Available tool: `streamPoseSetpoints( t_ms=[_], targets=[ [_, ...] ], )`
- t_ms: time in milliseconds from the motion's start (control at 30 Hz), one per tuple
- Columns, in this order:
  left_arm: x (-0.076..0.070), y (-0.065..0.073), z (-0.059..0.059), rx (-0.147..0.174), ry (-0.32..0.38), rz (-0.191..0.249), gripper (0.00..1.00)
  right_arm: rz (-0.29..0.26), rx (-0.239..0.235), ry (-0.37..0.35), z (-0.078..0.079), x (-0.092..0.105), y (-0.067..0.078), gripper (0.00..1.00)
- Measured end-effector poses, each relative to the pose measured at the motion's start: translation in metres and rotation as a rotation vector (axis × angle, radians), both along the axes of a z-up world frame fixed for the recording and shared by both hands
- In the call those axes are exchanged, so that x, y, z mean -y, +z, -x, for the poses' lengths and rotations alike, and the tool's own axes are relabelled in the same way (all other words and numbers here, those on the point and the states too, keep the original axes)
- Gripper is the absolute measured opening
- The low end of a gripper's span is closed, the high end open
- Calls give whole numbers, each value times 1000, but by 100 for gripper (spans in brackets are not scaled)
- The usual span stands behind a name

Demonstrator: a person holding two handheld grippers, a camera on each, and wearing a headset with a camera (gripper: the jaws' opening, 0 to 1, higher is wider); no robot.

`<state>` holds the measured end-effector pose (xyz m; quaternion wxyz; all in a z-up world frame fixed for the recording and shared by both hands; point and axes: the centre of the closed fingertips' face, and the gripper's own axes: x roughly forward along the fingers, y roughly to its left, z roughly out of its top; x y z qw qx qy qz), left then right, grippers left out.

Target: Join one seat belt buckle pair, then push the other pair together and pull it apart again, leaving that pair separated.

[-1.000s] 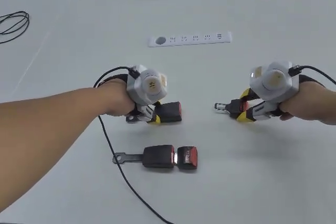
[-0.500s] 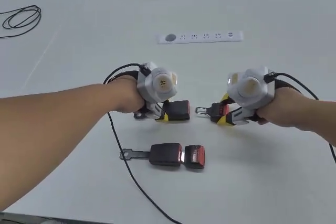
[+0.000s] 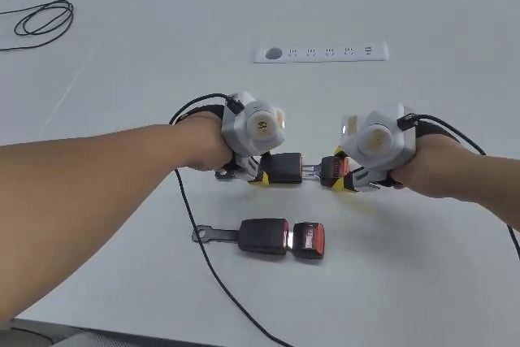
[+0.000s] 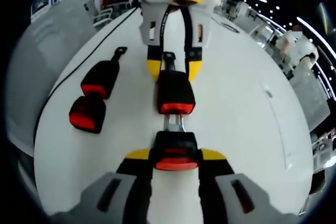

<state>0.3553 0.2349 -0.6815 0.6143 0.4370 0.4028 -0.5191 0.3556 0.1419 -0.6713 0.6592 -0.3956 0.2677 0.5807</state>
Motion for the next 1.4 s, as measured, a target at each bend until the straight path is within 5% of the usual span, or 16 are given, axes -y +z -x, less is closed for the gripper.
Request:
streamPoseSetpoints(
  t_ms=[400,733,1167,1400],
  targets=[
    [0,-1,1,5,-46,48,29,-49,-41,-15,0,-6,-5,32],
    [0,0,2,4,-19,67,28,-72,-45,-56,3,-12,-4,31],
    [2,2,5,-1,-48,44,28,-57,-28,-53,-1,-20,-6,31],
    [0,1,3,2,-39,30,29,-94,-54,-60,-4,-18,-8,32]
  ],
)
